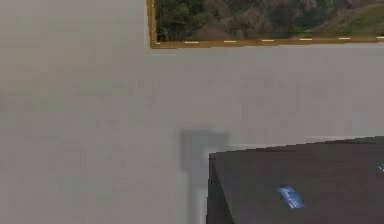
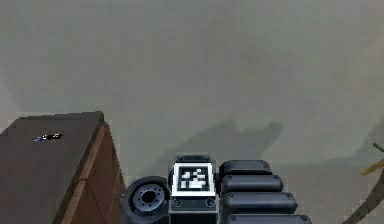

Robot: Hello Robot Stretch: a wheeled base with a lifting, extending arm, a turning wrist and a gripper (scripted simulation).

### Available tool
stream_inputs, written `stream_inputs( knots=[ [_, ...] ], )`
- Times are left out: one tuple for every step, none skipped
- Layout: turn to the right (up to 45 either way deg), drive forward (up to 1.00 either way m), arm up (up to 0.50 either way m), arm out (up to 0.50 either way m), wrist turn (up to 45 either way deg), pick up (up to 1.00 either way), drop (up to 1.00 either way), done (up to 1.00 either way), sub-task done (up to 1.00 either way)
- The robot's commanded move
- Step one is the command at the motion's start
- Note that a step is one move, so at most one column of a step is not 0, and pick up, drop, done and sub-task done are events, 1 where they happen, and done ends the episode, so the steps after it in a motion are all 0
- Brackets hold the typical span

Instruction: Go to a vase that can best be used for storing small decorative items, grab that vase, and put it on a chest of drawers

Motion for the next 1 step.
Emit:
stream_inputs(
  knots=[
    [36.0,0.0,0.0,0.0,0.0,0.0,0.0,0.0,0.0]
  ],
)
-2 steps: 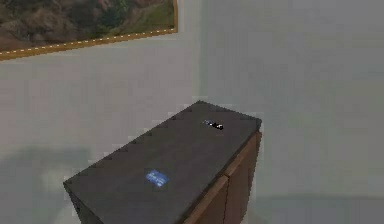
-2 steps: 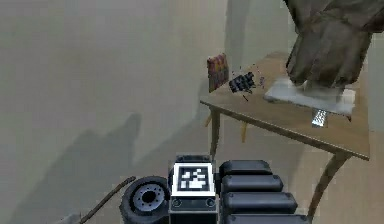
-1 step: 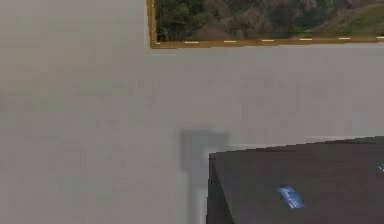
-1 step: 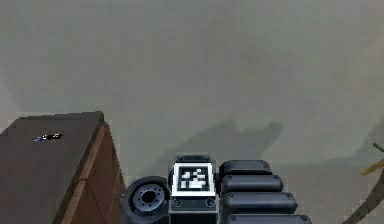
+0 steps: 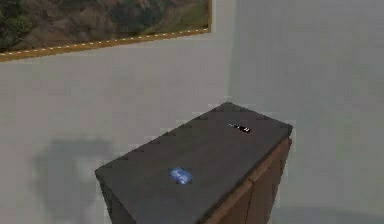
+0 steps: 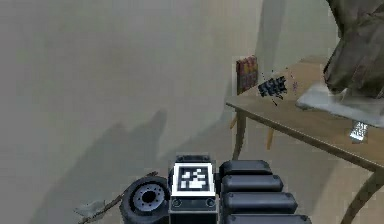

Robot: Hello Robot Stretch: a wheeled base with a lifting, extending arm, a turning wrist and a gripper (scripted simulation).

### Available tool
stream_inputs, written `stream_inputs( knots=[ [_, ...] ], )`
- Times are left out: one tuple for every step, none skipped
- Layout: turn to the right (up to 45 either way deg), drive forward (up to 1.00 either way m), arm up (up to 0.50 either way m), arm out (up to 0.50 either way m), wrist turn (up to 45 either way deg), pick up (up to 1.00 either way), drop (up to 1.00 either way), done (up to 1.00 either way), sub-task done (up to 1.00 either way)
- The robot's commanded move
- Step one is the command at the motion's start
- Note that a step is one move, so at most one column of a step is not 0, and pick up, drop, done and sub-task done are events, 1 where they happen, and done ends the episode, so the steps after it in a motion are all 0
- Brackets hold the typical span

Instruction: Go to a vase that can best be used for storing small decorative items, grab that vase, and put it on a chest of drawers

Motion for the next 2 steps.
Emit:
stream_inputs(
  knots=[
    [-30.0,0.0,0.0,0.0,0.0,0.0,0.0,0.0,0.0],
    [27.0,0.0,0.0,0.0,0.0,0.0,0.0,0.0,0.0]
  ],
)
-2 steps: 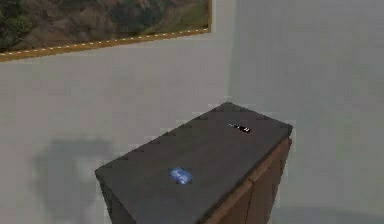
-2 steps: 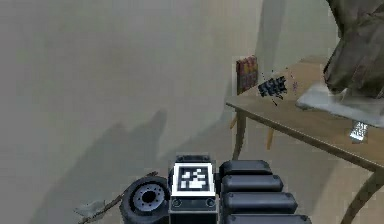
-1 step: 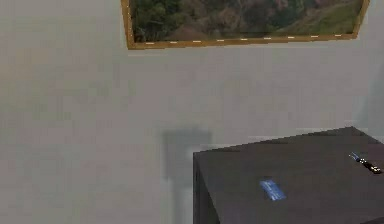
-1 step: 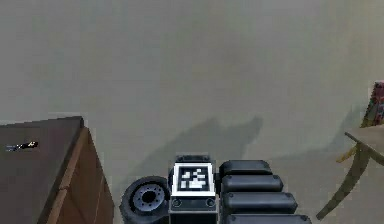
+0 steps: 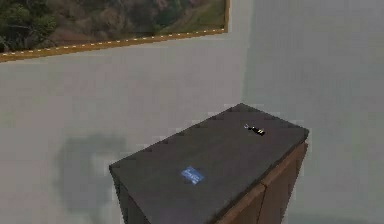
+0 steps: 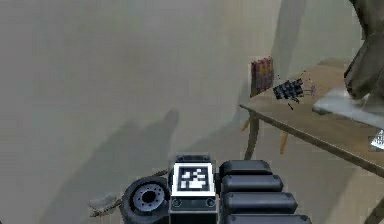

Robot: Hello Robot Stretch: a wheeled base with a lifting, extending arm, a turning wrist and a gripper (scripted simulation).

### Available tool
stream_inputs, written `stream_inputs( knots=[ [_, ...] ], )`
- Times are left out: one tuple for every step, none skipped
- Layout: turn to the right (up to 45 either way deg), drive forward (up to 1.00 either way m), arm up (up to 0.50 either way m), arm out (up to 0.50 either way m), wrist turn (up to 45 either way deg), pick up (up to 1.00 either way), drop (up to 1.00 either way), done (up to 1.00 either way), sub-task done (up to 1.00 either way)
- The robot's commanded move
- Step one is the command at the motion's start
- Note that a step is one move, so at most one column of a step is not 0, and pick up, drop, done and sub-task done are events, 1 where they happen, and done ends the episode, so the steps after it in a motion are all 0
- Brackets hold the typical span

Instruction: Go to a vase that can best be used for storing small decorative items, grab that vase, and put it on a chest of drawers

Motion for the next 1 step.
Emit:
stream_inputs(
  knots=[
    [33.0,0.0,0.0,0.0,0.0,0.0,0.0,0.0,0.0]
  ],
)
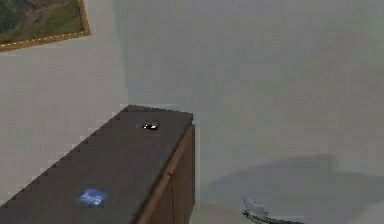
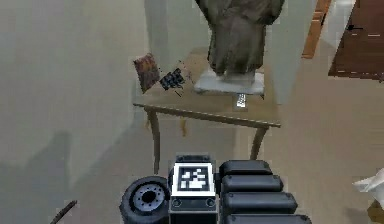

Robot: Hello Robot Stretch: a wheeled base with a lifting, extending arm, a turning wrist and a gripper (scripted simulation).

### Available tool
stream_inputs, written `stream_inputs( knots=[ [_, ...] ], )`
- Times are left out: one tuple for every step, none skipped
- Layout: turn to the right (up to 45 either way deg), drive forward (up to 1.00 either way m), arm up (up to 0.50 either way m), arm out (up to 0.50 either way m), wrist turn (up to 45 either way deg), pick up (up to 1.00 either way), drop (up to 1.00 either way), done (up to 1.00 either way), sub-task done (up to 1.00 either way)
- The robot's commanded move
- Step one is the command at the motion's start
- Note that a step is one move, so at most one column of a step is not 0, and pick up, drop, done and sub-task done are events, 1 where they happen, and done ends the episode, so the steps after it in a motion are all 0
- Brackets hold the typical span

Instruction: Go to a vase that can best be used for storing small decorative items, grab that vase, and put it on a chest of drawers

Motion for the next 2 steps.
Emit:
stream_inputs(
  knots=[
    [0.0,0.25,0.0,0.0,0.0,0.0,0.0,0.0,0.0],
    [0.0,0.0,0.0,0.0,0.0,0.0,0.0,1.0,0.0]
  ],
)
